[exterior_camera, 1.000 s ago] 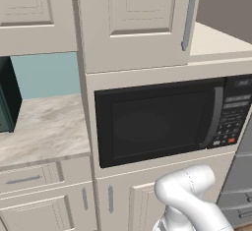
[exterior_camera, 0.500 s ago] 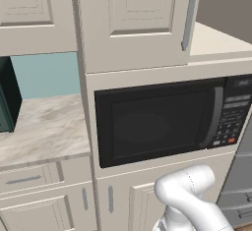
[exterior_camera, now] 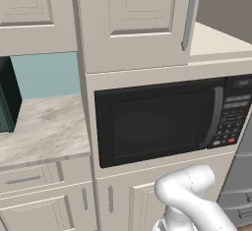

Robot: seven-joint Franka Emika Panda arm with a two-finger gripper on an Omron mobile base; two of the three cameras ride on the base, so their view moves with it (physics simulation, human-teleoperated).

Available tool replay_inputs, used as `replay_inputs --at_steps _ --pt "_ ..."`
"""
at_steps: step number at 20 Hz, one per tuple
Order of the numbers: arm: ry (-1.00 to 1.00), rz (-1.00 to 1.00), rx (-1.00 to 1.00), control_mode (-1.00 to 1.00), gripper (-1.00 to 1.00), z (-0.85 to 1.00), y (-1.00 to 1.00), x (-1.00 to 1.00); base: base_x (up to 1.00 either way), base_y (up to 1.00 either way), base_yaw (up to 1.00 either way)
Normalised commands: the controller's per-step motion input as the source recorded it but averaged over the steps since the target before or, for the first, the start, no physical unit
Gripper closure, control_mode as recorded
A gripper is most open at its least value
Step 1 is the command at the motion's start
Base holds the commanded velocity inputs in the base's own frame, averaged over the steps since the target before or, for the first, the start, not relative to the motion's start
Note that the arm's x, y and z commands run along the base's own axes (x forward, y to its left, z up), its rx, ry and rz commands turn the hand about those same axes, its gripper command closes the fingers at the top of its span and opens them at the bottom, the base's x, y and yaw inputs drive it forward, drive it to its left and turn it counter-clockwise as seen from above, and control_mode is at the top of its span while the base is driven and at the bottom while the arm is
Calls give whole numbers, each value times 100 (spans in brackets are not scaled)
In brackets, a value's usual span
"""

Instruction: Pick the avocado and bread from the counter and place them on the plate. Then pick the jam from the cabinet and place it next to the plate. Lastly close the cabinet door.

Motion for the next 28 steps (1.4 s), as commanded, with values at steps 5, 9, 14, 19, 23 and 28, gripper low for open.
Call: replay_inputs --at_steps 5,9,14,19,23,28 --pt "16 0 0 -100 -100 -13 -62 22 0 0 0" --pt "16 0 0 -100 -100 -26 -67 23 0 0 0" --pt "18 0 0 -100 -100 -19 -72 21 0 0 0" --pt "19 1 2 -100 -100 -17 -74 18 0 0 0" --pt "20 1 6 -100 -100 -8 -83 14 0 0 0" --pt "11 1 23 -100 -100 3 -75 4 0 0 0"
